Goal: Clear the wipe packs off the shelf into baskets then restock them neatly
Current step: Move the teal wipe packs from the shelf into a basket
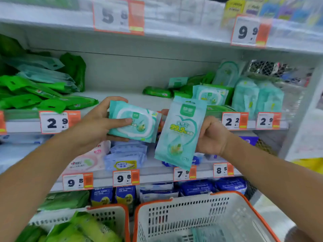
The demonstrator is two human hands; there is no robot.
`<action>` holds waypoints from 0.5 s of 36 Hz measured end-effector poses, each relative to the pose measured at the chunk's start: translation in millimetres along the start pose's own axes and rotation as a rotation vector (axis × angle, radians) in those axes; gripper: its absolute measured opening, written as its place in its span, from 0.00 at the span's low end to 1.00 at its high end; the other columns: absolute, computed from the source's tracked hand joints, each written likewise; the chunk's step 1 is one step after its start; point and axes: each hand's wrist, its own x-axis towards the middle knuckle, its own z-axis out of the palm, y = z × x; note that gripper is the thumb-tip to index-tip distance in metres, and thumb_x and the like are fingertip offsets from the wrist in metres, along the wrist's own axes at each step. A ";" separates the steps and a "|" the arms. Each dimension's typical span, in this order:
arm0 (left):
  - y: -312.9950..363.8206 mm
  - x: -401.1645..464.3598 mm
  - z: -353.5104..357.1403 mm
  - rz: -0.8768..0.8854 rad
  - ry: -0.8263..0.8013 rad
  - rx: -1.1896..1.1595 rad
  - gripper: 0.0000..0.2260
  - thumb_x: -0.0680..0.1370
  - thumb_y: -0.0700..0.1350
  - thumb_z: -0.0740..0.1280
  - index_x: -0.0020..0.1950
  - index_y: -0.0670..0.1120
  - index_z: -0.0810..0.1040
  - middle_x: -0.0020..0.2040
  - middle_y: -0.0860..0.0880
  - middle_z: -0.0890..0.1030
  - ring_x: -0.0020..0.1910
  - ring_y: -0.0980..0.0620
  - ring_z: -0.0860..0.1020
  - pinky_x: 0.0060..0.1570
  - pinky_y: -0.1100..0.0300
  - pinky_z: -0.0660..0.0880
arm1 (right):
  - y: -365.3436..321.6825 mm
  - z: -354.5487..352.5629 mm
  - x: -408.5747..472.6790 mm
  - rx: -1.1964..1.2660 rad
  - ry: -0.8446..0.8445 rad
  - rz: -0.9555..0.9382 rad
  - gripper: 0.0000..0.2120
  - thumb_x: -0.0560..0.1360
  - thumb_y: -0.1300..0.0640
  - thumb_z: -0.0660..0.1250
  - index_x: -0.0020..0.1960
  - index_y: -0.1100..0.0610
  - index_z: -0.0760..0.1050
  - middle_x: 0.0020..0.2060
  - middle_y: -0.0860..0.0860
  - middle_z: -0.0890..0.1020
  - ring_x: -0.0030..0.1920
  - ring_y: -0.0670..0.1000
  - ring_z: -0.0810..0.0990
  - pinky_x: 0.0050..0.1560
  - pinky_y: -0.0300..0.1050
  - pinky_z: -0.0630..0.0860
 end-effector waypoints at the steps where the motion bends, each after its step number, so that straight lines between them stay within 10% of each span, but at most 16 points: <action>1: -3.0 -2.1 2.5 -0.020 -0.031 0.025 0.20 0.69 0.38 0.73 0.57 0.54 0.75 0.55 0.46 0.82 0.46 0.46 0.85 0.36 0.50 0.83 | 3.0 -2.9 -4.4 -0.012 0.015 0.033 0.39 0.52 0.69 0.73 0.64 0.58 0.80 0.63 0.58 0.80 0.66 0.61 0.77 0.70 0.64 0.67; 10: -21.2 -6.6 26.8 -0.185 -0.113 0.117 0.20 0.70 0.45 0.72 0.61 0.55 0.77 0.59 0.44 0.82 0.52 0.43 0.84 0.41 0.43 0.83 | 11.1 -35.4 -36.9 -0.149 0.204 0.268 0.32 0.56 0.71 0.67 0.61 0.61 0.81 0.63 0.62 0.78 0.63 0.65 0.75 0.55 0.57 0.74; 13: -22.1 -5.9 37.2 -0.230 -0.230 0.315 0.17 0.74 0.54 0.67 0.63 0.61 0.77 0.56 0.52 0.84 0.54 0.49 0.83 0.46 0.44 0.83 | 10.8 -40.1 -45.4 -0.534 0.329 0.441 0.21 0.70 0.74 0.59 0.59 0.63 0.80 0.51 0.61 0.85 0.46 0.62 0.85 0.48 0.59 0.82; 18: 19.5 36.3 49.4 0.235 0.022 0.661 0.04 0.80 0.48 0.68 0.51 0.51 0.82 0.44 0.48 0.85 0.42 0.49 0.84 0.44 0.49 0.81 | -19.7 -22.5 -48.1 -1.075 0.578 0.232 0.09 0.79 0.66 0.66 0.58 0.62 0.79 0.46 0.54 0.85 0.39 0.53 0.85 0.44 0.54 0.83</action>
